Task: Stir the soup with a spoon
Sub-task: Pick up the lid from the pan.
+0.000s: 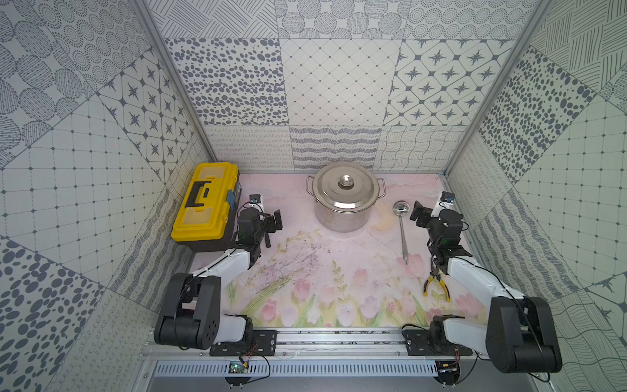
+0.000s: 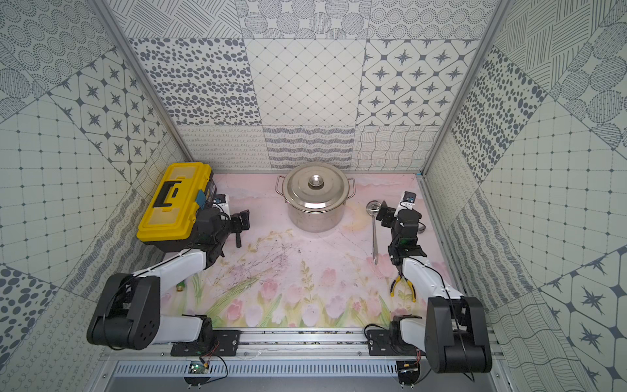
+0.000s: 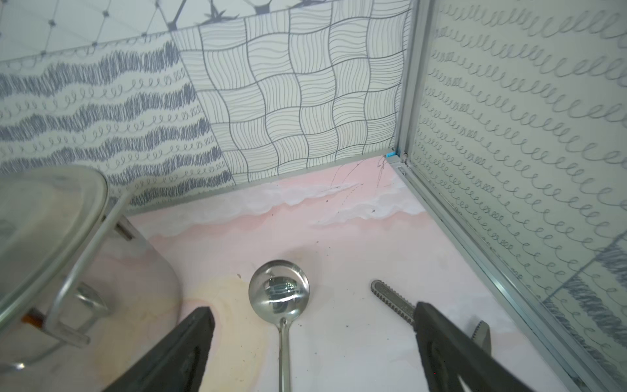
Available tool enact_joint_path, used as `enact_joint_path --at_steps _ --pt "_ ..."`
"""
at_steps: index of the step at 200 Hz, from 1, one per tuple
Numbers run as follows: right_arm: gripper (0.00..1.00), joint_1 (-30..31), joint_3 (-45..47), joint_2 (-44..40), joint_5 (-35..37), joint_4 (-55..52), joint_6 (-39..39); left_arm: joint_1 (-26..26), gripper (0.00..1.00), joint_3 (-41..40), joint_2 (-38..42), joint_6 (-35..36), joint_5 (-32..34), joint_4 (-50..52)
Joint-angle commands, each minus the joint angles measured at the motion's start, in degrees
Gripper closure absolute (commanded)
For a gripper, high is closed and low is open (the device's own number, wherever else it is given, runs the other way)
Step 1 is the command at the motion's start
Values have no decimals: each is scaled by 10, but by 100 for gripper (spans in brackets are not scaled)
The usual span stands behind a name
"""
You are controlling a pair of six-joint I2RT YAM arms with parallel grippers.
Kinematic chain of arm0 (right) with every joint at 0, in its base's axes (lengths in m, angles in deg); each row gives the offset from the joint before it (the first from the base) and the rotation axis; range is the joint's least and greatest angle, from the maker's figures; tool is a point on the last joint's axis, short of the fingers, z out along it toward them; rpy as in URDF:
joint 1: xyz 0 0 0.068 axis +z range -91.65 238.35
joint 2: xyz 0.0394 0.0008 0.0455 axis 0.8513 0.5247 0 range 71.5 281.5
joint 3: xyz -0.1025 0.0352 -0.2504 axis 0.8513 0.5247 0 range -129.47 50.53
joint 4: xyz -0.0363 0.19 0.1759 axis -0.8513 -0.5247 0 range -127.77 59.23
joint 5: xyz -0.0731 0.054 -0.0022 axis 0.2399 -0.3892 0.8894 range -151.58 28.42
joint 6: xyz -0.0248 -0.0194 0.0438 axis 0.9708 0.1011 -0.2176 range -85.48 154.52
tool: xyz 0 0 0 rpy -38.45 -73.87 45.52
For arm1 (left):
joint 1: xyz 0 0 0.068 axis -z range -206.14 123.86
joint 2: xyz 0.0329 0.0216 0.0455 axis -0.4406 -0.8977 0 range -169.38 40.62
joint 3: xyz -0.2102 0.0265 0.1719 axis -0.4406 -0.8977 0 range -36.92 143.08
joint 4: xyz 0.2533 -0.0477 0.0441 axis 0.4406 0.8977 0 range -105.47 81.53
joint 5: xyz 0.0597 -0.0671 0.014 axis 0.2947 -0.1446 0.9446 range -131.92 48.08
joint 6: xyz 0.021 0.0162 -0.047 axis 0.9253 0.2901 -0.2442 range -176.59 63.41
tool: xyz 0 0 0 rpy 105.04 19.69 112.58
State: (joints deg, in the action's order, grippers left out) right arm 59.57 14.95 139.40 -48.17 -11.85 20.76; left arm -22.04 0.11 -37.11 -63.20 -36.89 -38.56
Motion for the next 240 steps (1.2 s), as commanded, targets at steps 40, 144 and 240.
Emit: enact_joint_path --at_steps 40,144,240 --pt "3 -36 -160 -60 -76 -285 -297 17 1 153 113 -212 5 420" --pt "13 185 -664 243 -251 -630 -209 157 1 335 110 -366 -18 649" --pt "3 282 -1168 581 -65 -986 -99 215 1 340 134 -396 20 659"
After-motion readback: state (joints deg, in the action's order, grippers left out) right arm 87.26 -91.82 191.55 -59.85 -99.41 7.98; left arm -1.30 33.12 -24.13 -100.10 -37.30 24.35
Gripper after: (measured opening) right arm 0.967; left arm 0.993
